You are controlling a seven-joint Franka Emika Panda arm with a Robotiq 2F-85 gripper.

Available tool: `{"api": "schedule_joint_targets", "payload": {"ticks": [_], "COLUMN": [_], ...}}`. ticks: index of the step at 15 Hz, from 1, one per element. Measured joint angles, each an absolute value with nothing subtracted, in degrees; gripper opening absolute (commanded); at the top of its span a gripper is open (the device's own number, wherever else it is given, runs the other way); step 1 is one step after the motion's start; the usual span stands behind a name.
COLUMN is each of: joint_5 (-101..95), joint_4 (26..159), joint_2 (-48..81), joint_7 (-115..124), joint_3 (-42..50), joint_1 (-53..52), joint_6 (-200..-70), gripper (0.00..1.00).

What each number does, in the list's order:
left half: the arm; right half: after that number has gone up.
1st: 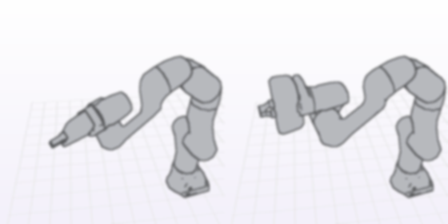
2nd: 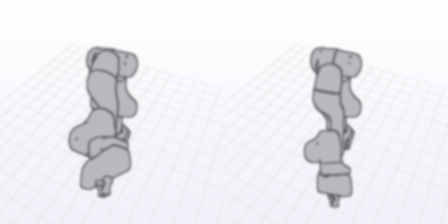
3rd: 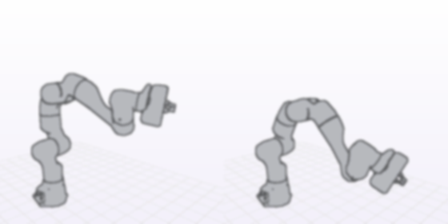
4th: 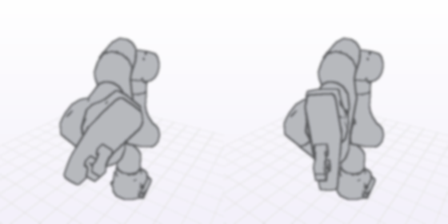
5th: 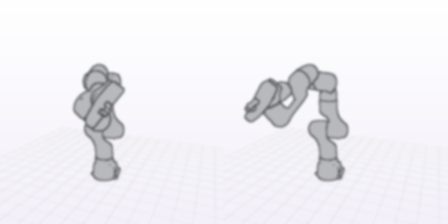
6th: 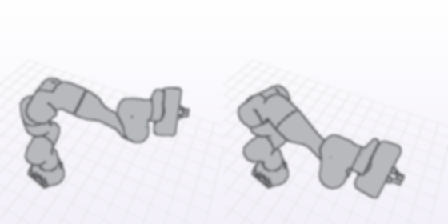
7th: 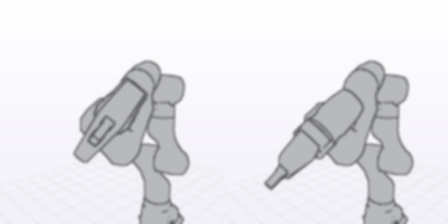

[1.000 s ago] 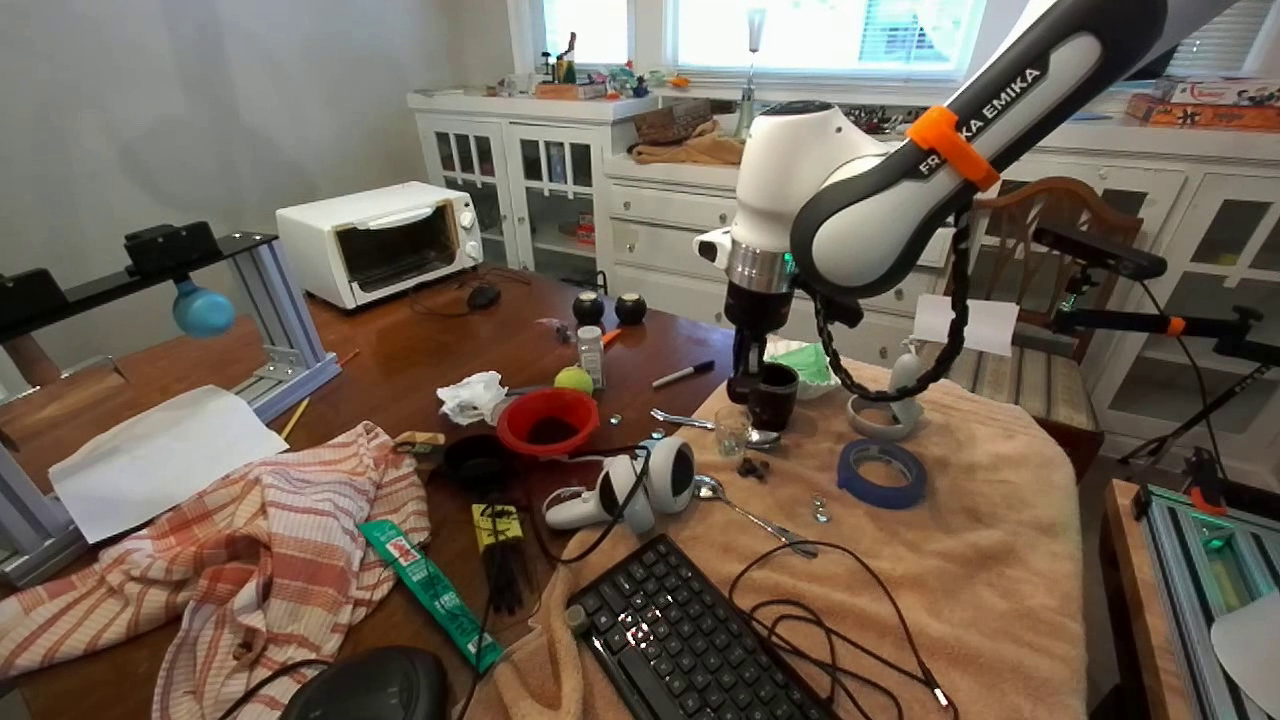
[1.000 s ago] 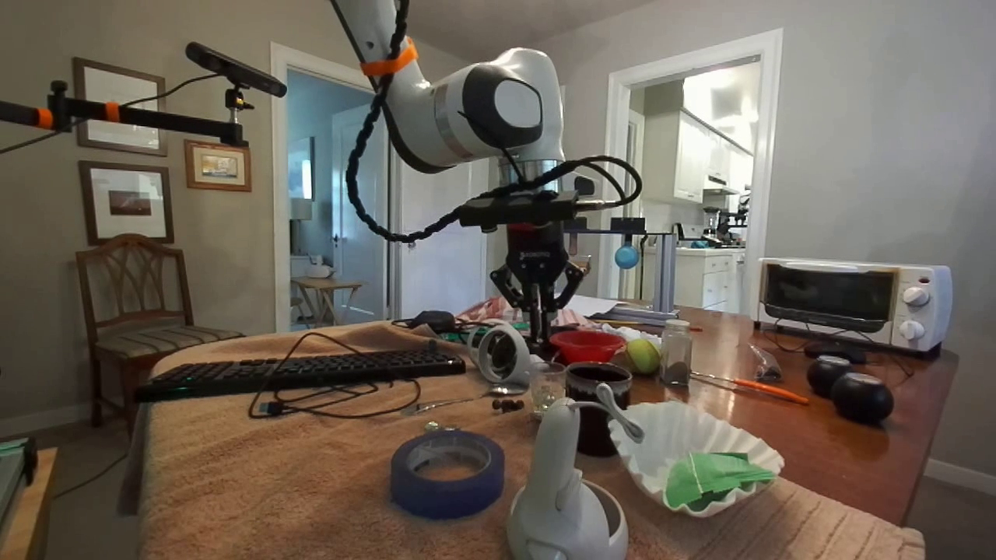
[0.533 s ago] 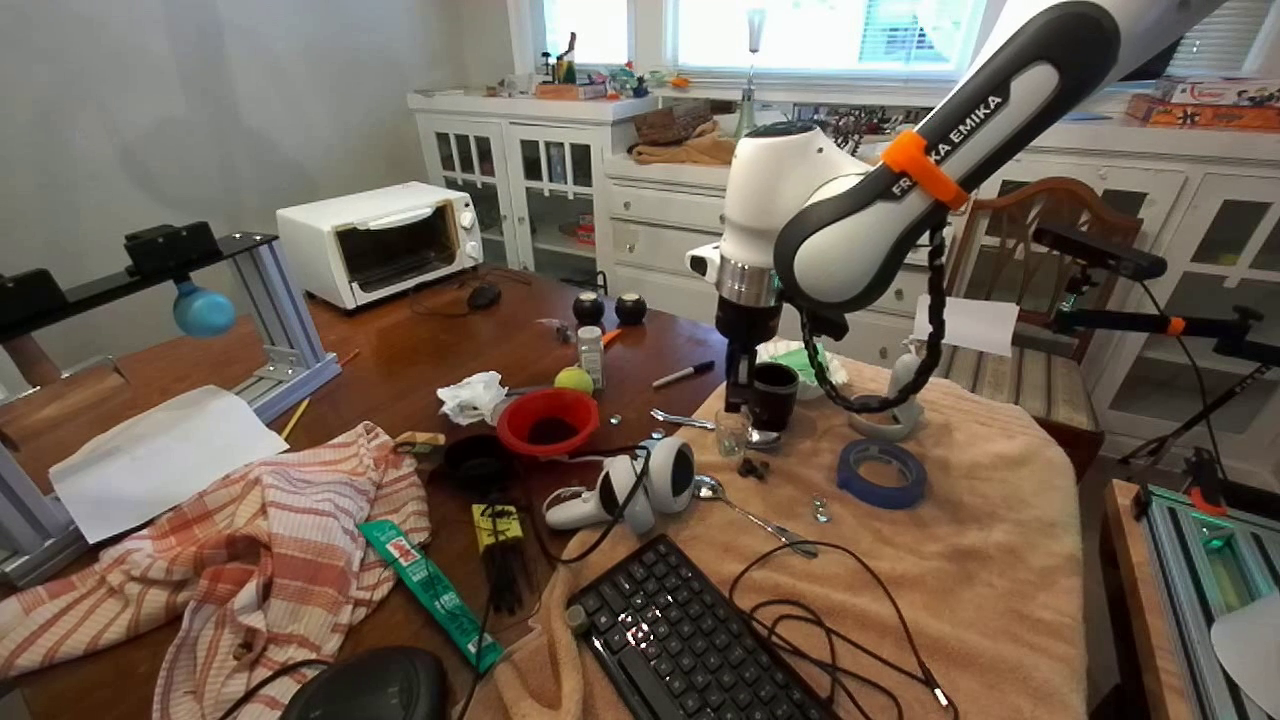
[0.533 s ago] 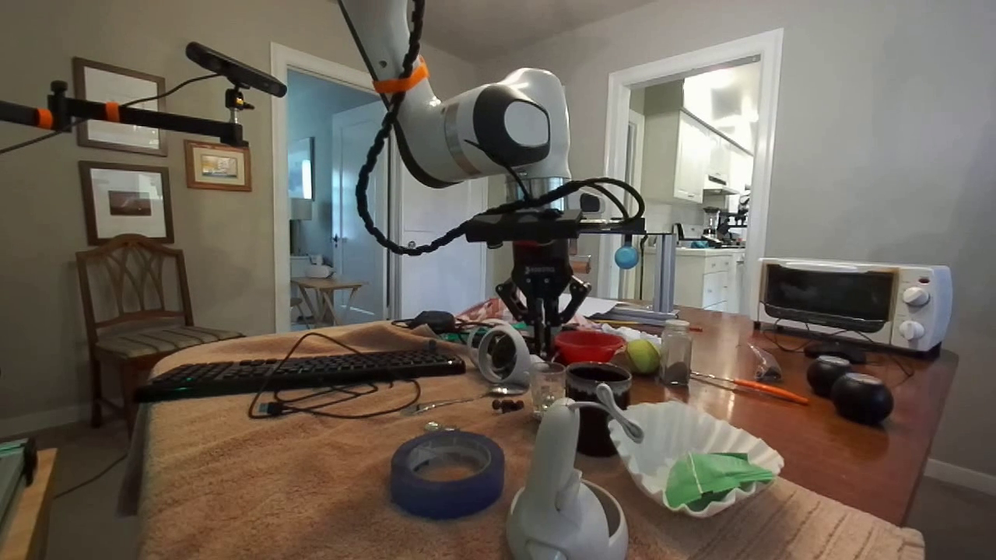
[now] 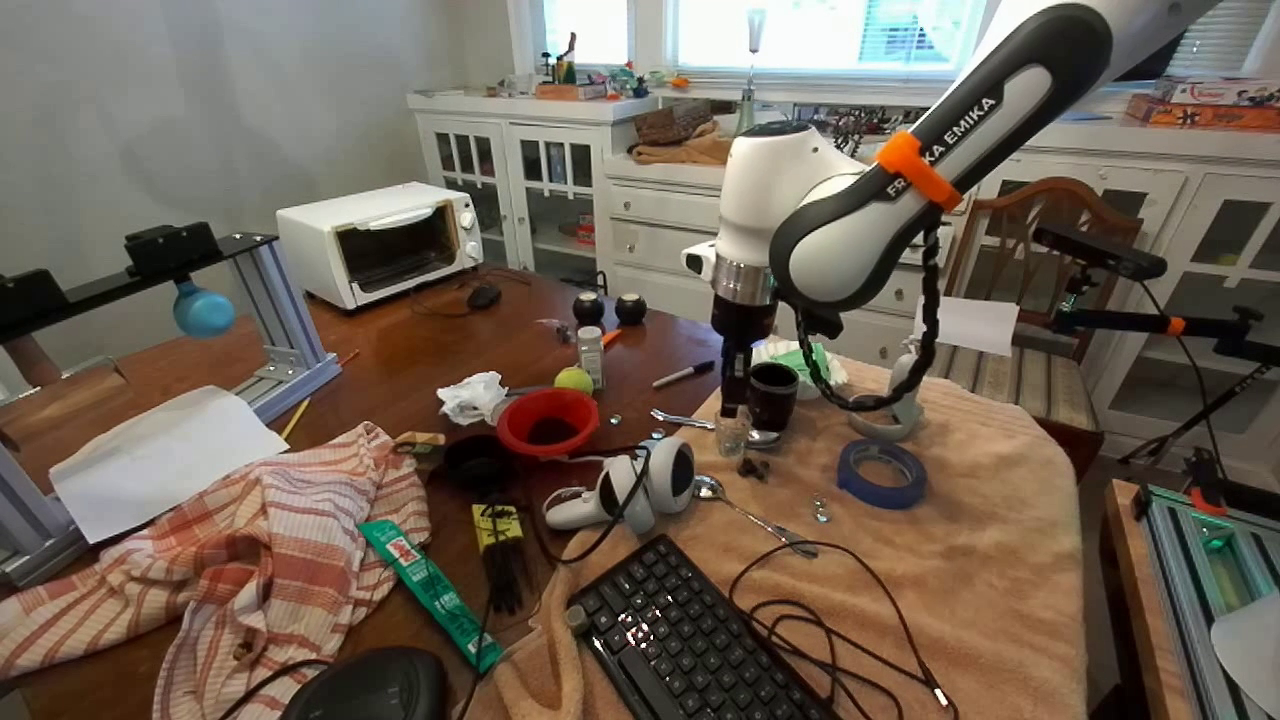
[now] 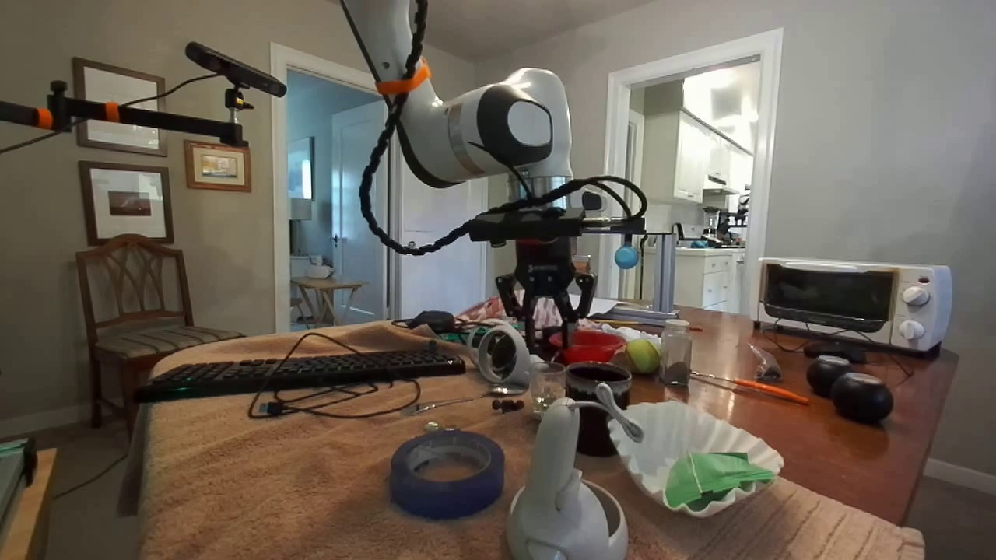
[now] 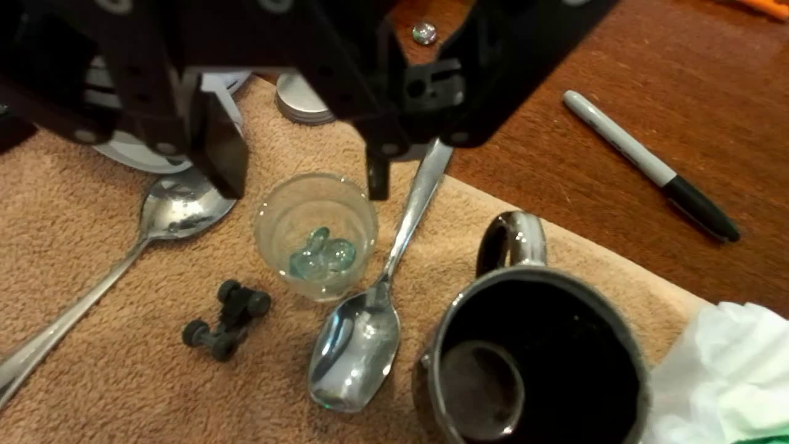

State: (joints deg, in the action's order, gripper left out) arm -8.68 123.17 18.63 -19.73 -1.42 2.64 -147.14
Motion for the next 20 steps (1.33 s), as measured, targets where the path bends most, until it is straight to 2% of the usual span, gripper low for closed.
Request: {"api": "schedule_joint_targets", "payload": {"ticks": [2,3,14,20], "joint_5": [-9.16,-9.18,-6.57,-5.84], "joint_4": [123.36,123.52,128.63,131.17], "joint_2": [17.68,17.12,7.94,3.95], "joint_7": [-19.74,-19.86,-18.62,-13.34], "joint_3": [-1.41,-1.45,-2.59,-2.49], "joint_1": [2.60,2.58,1.94,1.81], "joint_6": [-146.14,-144.95,-130.49,-130.39], "gripper": [0.99,1.00,1.00,1.00]}}
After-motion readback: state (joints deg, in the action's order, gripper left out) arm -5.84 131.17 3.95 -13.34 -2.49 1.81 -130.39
